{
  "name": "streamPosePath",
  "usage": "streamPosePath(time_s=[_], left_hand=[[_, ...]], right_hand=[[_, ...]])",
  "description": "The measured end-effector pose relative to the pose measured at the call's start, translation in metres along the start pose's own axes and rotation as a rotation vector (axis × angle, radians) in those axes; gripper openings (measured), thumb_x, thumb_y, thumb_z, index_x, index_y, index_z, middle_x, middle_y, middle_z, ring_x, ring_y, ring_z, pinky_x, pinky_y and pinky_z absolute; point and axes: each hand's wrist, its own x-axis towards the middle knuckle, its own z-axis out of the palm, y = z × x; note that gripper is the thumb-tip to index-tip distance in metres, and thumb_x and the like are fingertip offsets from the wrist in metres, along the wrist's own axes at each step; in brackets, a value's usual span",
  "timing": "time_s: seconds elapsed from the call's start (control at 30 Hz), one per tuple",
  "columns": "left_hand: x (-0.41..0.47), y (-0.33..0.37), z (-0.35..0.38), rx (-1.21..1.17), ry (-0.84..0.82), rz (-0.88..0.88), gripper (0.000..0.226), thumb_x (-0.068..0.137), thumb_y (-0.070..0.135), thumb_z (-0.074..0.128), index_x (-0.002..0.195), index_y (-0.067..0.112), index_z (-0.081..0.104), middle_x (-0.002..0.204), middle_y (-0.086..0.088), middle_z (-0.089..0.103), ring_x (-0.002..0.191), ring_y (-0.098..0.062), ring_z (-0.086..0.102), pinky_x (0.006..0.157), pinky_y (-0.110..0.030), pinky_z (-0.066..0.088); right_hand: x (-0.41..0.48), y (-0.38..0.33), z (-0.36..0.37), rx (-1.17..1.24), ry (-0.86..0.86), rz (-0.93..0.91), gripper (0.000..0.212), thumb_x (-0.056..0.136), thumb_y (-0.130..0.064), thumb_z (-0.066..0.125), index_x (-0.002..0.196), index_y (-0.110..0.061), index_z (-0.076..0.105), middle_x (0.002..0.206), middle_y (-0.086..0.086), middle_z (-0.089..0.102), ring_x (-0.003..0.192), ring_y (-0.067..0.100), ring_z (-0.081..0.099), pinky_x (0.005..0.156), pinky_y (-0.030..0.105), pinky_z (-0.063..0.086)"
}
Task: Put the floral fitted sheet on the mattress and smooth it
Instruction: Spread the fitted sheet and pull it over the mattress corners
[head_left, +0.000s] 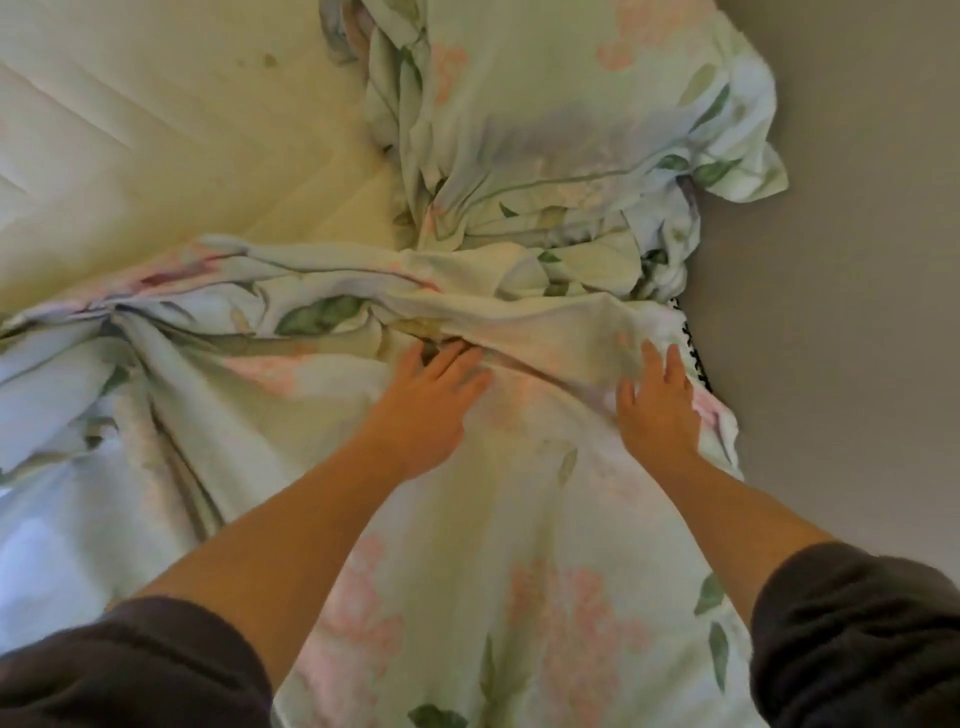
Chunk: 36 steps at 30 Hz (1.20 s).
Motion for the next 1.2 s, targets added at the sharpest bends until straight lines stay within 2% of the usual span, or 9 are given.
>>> streamPosePath(time_s=[0.2, 0.33, 0.53, 0.67, 0.77, 0.83, 0.9, 1.03, 1.2], left_hand=[[0.108, 0.077, -0.016, -0.265, 0.008, -0.04, 0.051, 0.098, 0.017, 0.036, 0.146, 0.028, 0.023, 0.124, -0.002, 0.057, 0.104, -0.025, 0.058, 0.084, -0.04, 0.047], [0.176, 0.123, -0.008, -0.291, 0.04, -0.05, 0.055, 0.098, 0.013, 0.04, 0.147, 0.031, 0.022, 0.111, -0.008, 0.063, 0.086, -0.027, 0.06, 0.065, -0.037, 0.042], [0.248, 0.147, 0.024, -0.129, -0.179, -0.1, 0.071, 0.099, 0.021, 0.043, 0.151, 0.031, -0.003, 0.142, -0.013, 0.044, 0.12, -0.033, 0.051, 0.095, -0.045, 0.042], [0.263, 0.156, 0.022, -0.019, -0.073, -0.118, 0.041, 0.095, 0.014, 0.044, 0.135, 0.025, 0.04, 0.123, -0.017, 0.058, 0.107, -0.037, 0.057, 0.084, -0.045, 0.047], [0.282, 0.164, 0.003, -0.289, 0.127, -0.23, 0.022, 0.097, 0.013, 0.039, 0.113, 0.012, 0.053, 0.109, -0.02, 0.061, 0.1, -0.039, 0.058, 0.079, -0.043, 0.048], [0.294, 0.169, -0.009, -0.636, 0.243, -0.269, 0.018, 0.095, 0.013, 0.04, 0.107, 0.008, 0.053, 0.101, -0.021, 0.064, 0.096, -0.038, 0.06, 0.083, -0.044, 0.051], [0.299, 0.179, -0.008, -0.695, 0.288, -0.212, 0.018, 0.094, 0.013, 0.042, 0.107, 0.006, 0.052, 0.1, -0.021, 0.065, 0.095, -0.037, 0.06, 0.083, -0.042, 0.048], [0.286, 0.196, 0.034, -0.195, -0.077, -0.093, 0.05, 0.095, 0.02, 0.039, 0.142, 0.008, 0.029, 0.146, -0.016, 0.034, 0.136, -0.029, 0.032, 0.107, -0.048, 0.029], [0.29, 0.18, 0.058, 0.036, -0.124, -0.023, 0.064, 0.098, 0.044, 0.018, 0.152, 0.015, 0.001, 0.161, 0.001, 0.0, 0.147, -0.016, 0.001, 0.116, -0.05, 0.005]], right_hand=[[0.044, 0.078, 0.007, 0.163, -0.085, 0.337, 0.038, 0.098, -0.02, 0.043, 0.131, -0.002, 0.043, 0.13, 0.023, 0.049, 0.115, 0.039, 0.051, 0.084, 0.037, 0.04], [0.055, 0.099, 0.024, 0.322, -0.107, 0.41, 0.03, 0.093, -0.019, 0.046, 0.122, -0.013, 0.048, 0.112, 0.018, 0.059, 0.099, 0.036, 0.055, 0.075, 0.033, 0.039], [0.051, 0.107, 0.051, 0.835, 0.069, 0.444, 0.031, 0.088, -0.019, 0.042, 0.118, -0.022, 0.045, 0.1, 0.016, 0.064, 0.087, 0.036, 0.062, 0.073, 0.049, 0.055], [0.046, 0.116, 0.055, 1.0, 0.079, 0.429, 0.019, 0.082, -0.012, 0.046, 0.098, -0.018, 0.053, 0.079, 0.011, 0.067, 0.073, 0.03, 0.062, 0.059, 0.041, 0.055], [0.045, 0.119, 0.04, 1.344, 0.149, 0.428, 0.009, 0.083, -0.008, 0.057, 0.086, -0.016, 0.055, 0.08, 0.01, 0.07, 0.062, 0.02, 0.06, 0.056, 0.03, 0.054], [0.051, 0.121, 0.026, 1.298, 0.182, 0.328, 0.018, 0.086, -0.017, 0.061, 0.103, -0.02, 0.058, 0.097, 0.001, 0.07, 0.074, 0.01, 0.062, 0.058, 0.011, 0.048], [0.054, 0.122, 0.02, 1.121, 0.135, 0.16, 0.041, 0.086, -0.022, 0.059, 0.125, -0.027, 0.051, 0.112, -0.01, 0.064, 0.09, 0.008, 0.061, 0.063, 0.011, 0.044], [0.055, 0.128, 0.041, 0.86, 0.045, -0.101, 0.067, 0.089, -0.021, 0.057, 0.148, -0.034, 0.028, 0.145, -0.003, 0.046, 0.128, 0.02, 0.046, 0.102, 0.035, 0.042], [0.062, 0.128, 0.065, 0.669, 0.13, -0.086, 0.057, 0.092, -0.022, 0.05, 0.146, -0.026, 0.034, 0.131, 0.008, 0.057, 0.116, 0.027, 0.054, 0.094, 0.042, 0.046]])
